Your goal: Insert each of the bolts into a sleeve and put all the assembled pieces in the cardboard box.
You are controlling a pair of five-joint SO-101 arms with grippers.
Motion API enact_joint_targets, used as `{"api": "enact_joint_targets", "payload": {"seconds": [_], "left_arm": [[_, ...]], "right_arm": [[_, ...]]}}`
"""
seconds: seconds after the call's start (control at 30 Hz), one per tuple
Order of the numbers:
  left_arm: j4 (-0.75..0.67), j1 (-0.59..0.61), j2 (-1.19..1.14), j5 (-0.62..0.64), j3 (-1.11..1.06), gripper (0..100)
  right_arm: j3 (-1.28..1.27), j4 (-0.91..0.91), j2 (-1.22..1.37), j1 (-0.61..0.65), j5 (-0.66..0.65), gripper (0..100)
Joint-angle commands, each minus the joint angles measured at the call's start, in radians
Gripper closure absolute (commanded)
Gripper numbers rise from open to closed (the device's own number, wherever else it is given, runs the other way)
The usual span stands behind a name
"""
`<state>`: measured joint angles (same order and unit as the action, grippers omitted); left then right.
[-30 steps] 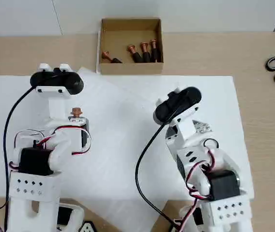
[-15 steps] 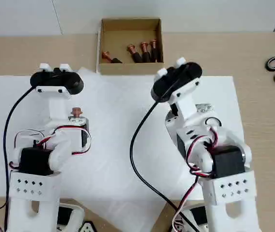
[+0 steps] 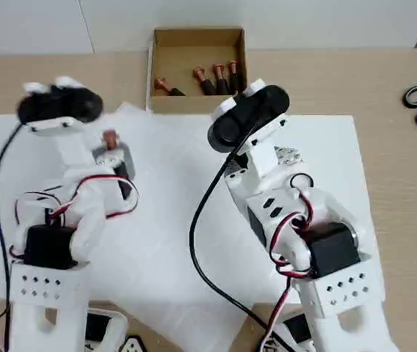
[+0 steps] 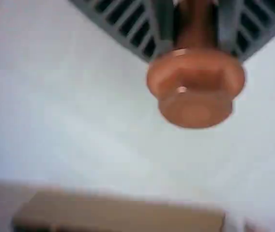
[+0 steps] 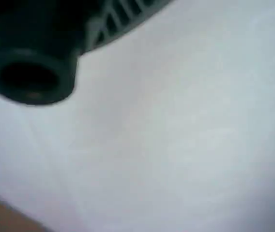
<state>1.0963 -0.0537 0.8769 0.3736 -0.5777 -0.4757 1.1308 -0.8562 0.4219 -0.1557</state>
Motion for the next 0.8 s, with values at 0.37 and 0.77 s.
{"api": "enact_joint_targets", "payload": {"seconds": [0.37, 0.77], "left_arm": [[-0.232, -0.147, 0.020, 0.052, 0.096, 100], [-0.272, -0.256, 0.020, 0.068, 0.062, 100]], "right_arm": [[-0.199, -0.225, -0.173, 0.028, 0.015, 99.5], [-0.695, -0.575, -0.435, 0.036, 0.029, 99.5]]}}
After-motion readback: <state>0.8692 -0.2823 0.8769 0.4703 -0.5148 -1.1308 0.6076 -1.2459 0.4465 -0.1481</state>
